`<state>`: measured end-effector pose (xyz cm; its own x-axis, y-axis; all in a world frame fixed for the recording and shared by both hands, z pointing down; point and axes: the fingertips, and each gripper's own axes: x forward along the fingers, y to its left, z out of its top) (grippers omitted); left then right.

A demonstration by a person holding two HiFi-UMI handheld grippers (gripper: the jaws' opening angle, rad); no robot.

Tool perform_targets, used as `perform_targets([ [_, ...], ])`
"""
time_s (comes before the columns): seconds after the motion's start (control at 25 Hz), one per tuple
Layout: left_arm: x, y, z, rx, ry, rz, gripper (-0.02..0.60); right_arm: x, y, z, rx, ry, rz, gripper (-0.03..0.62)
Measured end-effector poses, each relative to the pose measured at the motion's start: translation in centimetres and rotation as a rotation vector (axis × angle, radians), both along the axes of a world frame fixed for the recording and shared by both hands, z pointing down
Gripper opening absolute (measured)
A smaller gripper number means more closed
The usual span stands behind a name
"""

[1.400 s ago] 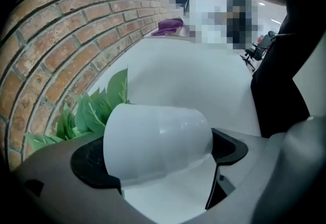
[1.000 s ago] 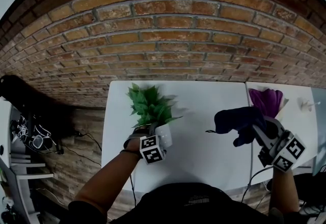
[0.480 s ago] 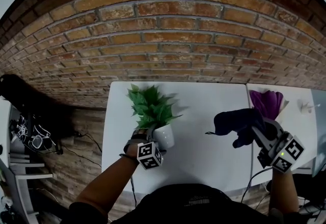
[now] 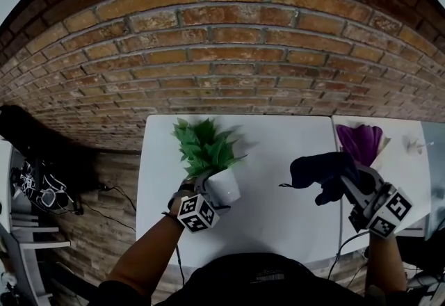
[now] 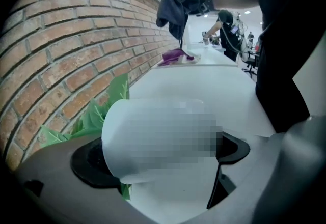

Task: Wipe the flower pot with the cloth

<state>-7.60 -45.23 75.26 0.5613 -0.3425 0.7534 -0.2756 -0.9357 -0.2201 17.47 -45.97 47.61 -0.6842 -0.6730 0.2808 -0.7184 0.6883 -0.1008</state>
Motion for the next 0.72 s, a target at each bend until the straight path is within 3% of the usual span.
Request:
perform_targets([
  [0.16, 0.7, -0.6, -4.8, 0.019, 0.127, 0.009, 0.579, -0.6, 0.0, -0.5, 0.007, -0.016, -0.019, 0.067],
  [0.4, 1.2, -1.0, -14.3, 0.144, 0.262, 0.052, 0.578, -3.9, -0.2, -3.8, 0.064, -0.052, -0.109, 0.067],
  [0.72, 1.9, -0.5, -22.9, 0.257, 0.245, 0.101, 0.577, -11.4, 0.5, -9.0, 0.144, -0.056, -0.309, 0.067],
])
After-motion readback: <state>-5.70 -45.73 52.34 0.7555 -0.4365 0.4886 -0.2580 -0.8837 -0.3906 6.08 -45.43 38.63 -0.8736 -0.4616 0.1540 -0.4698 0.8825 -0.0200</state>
